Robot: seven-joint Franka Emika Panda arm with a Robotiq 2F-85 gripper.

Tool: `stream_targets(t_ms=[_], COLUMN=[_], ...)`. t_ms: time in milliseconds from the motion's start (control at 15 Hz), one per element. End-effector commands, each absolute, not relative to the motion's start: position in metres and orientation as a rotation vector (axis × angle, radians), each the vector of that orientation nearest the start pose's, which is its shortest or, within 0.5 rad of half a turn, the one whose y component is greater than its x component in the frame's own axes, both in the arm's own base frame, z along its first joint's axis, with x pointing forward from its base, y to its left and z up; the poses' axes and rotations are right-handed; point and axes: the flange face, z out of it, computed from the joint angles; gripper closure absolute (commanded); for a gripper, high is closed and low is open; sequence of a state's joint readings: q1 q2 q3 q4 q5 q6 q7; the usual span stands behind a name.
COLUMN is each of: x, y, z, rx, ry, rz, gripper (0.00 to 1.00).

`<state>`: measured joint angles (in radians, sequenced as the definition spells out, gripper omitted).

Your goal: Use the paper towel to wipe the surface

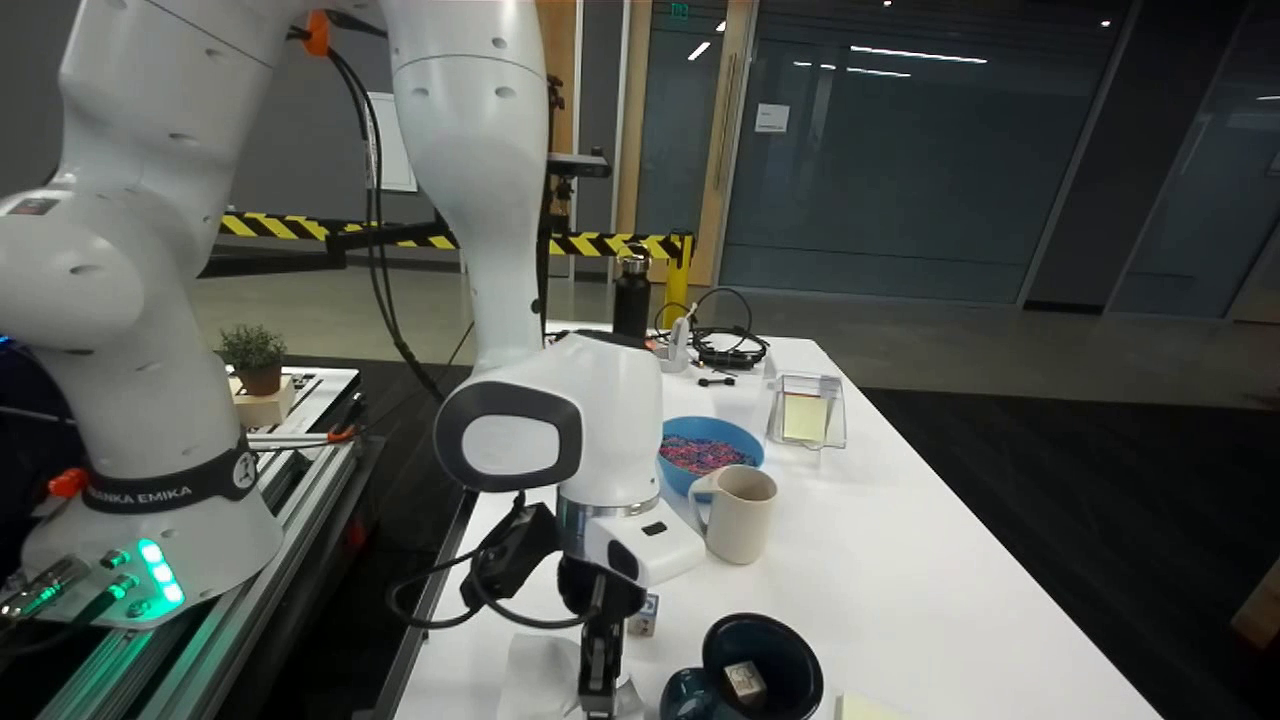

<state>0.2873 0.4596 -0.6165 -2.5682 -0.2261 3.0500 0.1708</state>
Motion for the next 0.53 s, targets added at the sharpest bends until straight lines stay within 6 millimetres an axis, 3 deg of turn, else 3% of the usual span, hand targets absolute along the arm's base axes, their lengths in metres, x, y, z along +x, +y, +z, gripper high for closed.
stream_targets(t_ms=[0,467], x=[0.382,0.349], y=[-0.149,-0.167], z=[0.131,0.130], rx=[-3.434,-3.477], ry=[0.288,0.225], rz=[-0.072,-0.065], gripper=[0.99,0.99])
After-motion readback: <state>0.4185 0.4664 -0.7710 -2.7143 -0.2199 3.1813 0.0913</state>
